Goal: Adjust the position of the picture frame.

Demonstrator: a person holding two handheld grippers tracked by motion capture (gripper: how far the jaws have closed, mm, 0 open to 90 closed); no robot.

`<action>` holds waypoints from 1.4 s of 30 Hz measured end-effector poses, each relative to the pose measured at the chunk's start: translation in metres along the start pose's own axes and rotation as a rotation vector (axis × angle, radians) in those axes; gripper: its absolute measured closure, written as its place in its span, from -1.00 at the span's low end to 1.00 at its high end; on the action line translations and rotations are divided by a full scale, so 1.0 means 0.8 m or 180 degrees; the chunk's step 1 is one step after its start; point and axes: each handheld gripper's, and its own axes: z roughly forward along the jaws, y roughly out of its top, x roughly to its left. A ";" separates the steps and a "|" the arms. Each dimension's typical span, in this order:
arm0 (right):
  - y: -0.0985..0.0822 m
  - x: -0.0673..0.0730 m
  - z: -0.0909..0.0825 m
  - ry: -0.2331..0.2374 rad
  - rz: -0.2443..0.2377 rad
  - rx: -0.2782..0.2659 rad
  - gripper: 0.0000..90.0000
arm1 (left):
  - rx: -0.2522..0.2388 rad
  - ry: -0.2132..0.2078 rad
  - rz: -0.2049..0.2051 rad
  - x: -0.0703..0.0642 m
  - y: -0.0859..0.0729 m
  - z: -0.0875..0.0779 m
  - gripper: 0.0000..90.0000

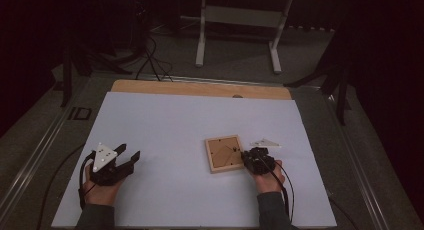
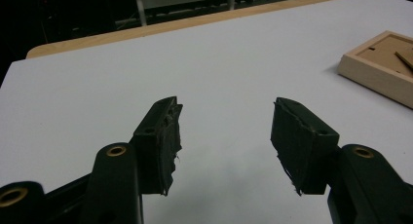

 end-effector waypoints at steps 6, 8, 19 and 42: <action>0.000 0.015 0.002 0.0132 0.0018 0.0019 0.78 | 0.0006 0.0002 0.0000 0.000 0.000 0.000 -0.03; 0.000 0.021 0.003 0.0176 -0.0021 0.0022 0.78 | 0.0008 0.0000 0.0002 0.000 0.000 0.001 -0.03; -0.001 0.051 0.004 0.0426 -0.0219 0.0091 0.70 | 0.0030 -0.0065 0.0063 -0.009 0.000 0.003 -0.03; 0.001 0.088 0.016 0.0744 -0.0566 0.0004 0.63 | 0.0067 -0.0132 0.0160 -0.021 0.001 0.008 -0.03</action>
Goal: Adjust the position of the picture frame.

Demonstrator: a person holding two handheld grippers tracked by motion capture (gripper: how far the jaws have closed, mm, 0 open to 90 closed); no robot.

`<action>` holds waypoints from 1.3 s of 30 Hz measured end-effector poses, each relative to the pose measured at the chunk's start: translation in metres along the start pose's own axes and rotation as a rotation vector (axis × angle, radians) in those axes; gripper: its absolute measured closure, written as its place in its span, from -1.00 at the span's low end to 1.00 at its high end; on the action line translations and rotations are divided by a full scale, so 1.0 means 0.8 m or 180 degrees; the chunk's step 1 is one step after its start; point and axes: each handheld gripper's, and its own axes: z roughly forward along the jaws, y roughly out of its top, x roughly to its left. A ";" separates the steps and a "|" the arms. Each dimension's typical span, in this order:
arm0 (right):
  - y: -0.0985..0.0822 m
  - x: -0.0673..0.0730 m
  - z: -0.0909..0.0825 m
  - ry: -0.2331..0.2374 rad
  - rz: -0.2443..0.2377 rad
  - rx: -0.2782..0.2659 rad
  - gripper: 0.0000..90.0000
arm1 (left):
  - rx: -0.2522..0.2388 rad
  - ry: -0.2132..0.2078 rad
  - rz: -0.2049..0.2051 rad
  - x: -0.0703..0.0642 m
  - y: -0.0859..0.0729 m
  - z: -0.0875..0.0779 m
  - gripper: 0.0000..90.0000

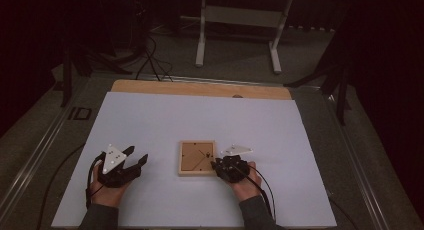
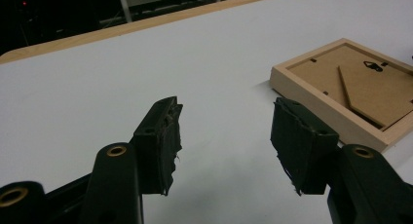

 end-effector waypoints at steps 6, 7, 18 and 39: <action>0.000 -0.001 -0.001 0.0037 -0.0063 -0.0020 0.61 | 0.0009 -0.0045 0.0020 -0.003 0.000 0.001 -0.01; 0.000 -0.001 -0.002 0.0038 -0.0083 -0.0023 0.60 | 0.0008 -0.0060 0.0030 -0.005 0.000 0.001 -0.01; -0.006 0.007 -0.021 0.0037 -0.0376 -0.0116 0.75 | 0.0107 -0.0451 0.0220 -0.038 0.002 0.008 0.29; -0.034 0.010 -0.027 0.0073 -0.0454 0.0038 0.95 | 0.0488 -0.0962 0.0472 -0.089 -0.002 0.035 0.98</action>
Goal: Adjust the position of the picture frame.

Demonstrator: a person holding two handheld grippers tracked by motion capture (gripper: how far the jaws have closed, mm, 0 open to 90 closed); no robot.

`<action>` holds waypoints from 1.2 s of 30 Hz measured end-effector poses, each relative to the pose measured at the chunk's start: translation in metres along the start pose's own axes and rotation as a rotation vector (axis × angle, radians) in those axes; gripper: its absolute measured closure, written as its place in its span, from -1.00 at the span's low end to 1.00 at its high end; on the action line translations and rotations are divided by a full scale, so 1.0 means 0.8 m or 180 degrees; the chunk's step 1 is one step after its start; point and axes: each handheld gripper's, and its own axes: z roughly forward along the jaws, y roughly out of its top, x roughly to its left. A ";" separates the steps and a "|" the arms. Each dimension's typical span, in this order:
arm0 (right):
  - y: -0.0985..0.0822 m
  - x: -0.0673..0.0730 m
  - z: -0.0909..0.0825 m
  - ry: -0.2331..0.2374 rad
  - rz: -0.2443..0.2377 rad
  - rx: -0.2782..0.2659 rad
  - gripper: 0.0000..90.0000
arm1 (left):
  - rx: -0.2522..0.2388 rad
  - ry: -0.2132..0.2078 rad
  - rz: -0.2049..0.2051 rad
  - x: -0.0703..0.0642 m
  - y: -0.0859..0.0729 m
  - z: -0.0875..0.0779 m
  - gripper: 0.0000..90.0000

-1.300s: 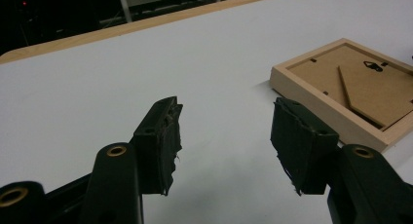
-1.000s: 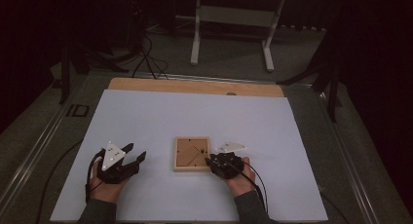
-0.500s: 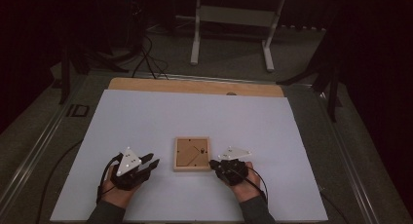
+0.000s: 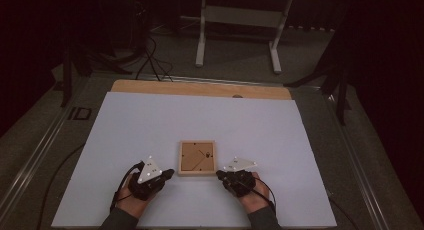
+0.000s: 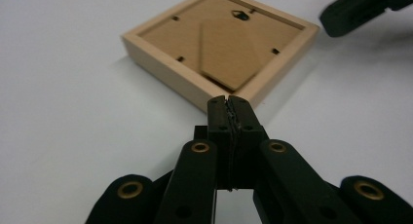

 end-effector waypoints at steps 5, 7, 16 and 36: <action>-0.003 0.002 0.000 -0.0048 -0.0032 -0.0005 0.95 | 0.0135 -0.0080 0.0074 -0.009 0.000 0.011 0.98; -0.004 0.004 0.001 0.0003 -0.0087 0.0027 0.99 | 0.0174 -0.0109 0.0095 -0.013 0.000 0.015 0.98; -0.005 0.008 0.012 -0.0002 -0.0148 0.0144 0.99 | 0.0314 -0.0077 0.0167 -0.015 0.000 0.025 0.98; 0.000 0.005 0.021 0.0007 -0.0132 0.0132 0.99 | 0.0353 -0.0086 0.0255 -0.012 0.006 0.038 0.99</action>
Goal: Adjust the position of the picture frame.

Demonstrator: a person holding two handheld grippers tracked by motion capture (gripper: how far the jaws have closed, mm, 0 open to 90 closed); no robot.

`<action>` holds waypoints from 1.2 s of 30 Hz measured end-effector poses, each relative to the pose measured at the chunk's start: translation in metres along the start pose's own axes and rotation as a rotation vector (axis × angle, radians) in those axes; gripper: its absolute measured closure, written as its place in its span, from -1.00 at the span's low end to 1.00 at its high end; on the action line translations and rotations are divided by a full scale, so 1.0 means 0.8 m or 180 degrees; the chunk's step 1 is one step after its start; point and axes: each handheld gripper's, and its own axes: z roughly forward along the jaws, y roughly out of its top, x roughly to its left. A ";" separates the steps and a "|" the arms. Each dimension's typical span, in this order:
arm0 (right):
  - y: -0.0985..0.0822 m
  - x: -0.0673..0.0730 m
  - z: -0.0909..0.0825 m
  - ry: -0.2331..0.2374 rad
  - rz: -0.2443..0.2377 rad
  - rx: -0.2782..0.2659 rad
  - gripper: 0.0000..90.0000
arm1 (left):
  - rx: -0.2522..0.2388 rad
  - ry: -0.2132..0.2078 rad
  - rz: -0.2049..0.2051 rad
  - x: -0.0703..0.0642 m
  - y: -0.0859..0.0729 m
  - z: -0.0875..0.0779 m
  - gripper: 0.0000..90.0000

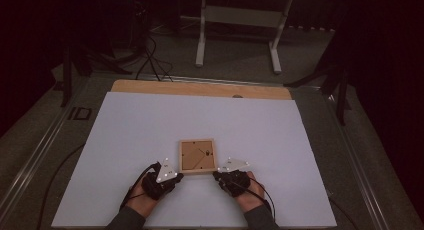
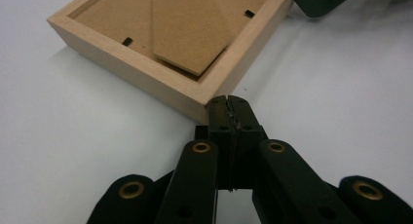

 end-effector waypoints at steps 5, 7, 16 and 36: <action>0.003 -0.003 0.002 0.0010 0.0020 -0.0028 0.99 | 0.0015 0.0068 -0.0012 0.002 0.002 0.002 0.99; 0.005 -0.005 0.003 0.0006 0.0031 -0.0036 0.99 | 0.0022 0.0084 -0.0033 0.005 0.003 0.004 0.99; 0.014 -0.015 0.011 0.0018 -0.0029 -0.0025 0.99 | 0.0046 0.0231 -0.0149 0.015 0.010 0.014 0.99; 0.029 -0.029 0.023 -0.0018 -0.0073 -0.0132 0.99 | -0.0111 0.0247 -0.0426 0.034 0.018 0.020 0.87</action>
